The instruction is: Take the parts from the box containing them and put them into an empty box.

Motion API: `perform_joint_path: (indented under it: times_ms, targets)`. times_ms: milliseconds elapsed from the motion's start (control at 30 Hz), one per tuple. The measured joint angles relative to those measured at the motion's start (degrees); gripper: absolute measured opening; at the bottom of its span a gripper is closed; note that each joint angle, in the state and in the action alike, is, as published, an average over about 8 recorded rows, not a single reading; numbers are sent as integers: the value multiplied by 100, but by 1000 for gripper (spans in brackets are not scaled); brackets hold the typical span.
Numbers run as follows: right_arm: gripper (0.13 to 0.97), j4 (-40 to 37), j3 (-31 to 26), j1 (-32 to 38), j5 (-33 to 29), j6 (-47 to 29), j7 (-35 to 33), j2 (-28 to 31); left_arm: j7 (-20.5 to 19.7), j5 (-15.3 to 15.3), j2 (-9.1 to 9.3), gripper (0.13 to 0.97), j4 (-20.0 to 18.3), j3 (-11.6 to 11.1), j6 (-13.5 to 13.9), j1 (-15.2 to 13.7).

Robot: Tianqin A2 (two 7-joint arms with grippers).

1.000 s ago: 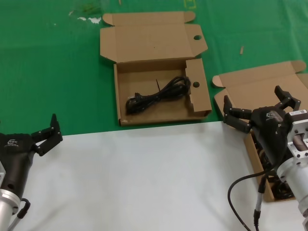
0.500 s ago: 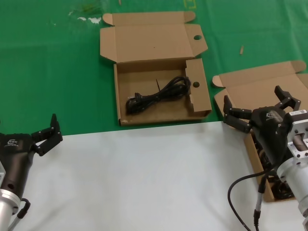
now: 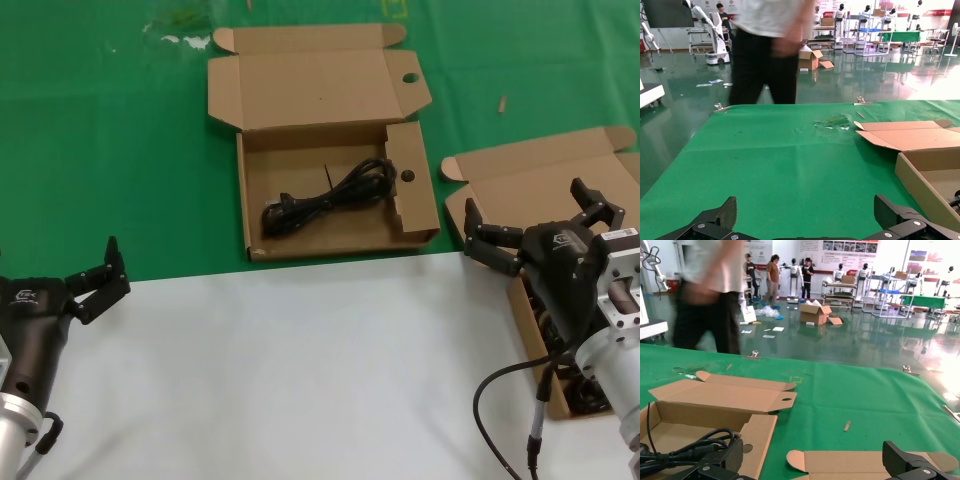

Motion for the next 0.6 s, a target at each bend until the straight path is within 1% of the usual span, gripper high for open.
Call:
perform_joint_path:
  times_ms: [600]
  targets:
    - [966,0,0,0,0,0,0,0,0,0,0,966,0,0,0,0]
